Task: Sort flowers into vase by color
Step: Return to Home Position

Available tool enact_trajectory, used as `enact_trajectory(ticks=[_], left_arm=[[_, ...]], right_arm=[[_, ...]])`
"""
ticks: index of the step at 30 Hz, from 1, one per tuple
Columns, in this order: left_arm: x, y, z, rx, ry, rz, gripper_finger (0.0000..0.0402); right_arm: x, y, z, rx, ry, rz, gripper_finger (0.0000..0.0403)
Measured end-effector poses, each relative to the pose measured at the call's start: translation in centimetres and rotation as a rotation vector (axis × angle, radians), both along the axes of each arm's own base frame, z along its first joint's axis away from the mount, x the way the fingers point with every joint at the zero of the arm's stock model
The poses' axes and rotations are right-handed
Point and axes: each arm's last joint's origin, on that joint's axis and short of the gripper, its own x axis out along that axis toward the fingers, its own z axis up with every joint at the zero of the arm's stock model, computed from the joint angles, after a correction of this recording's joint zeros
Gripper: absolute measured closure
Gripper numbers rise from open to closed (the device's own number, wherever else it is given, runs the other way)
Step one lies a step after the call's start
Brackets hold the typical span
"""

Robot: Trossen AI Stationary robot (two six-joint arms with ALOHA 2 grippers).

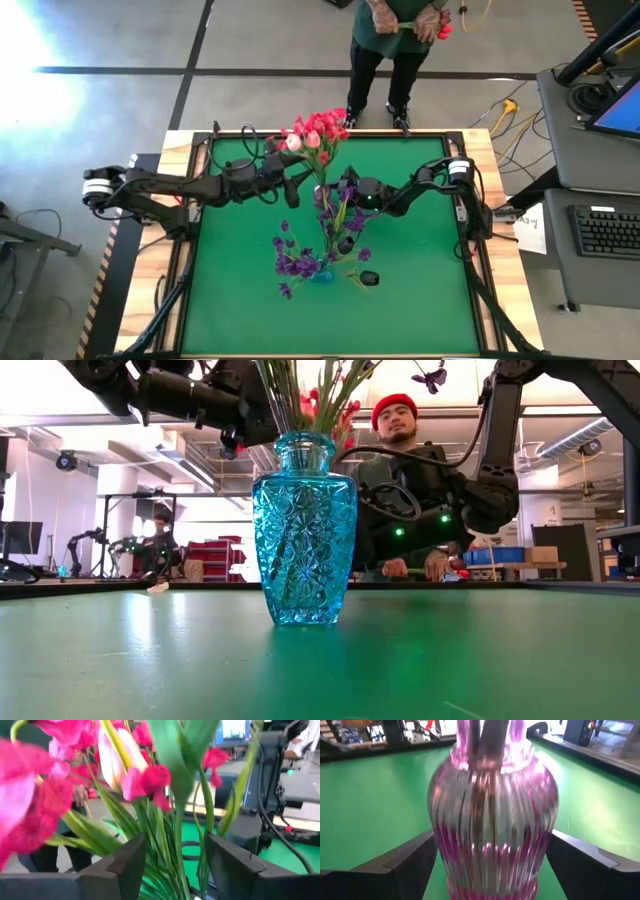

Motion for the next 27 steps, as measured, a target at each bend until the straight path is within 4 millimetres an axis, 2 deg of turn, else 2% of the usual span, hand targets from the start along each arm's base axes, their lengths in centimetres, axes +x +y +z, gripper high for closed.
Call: enact_trajectory(ticks=[17,27], left_arm=[[-1.4,-1.1,-0.3,-0.019,0.165,-0.027,0.0214],[-3.6,-1.5,0.3,-0.032,0.266,-0.027,0.0214]], right_arm=[[-0.5,0.0,-0.2,0.026,0.056,-0.020,0.0053],[-2.1,0.4,1.4,0.014,0.069,-0.029,0.0055]])
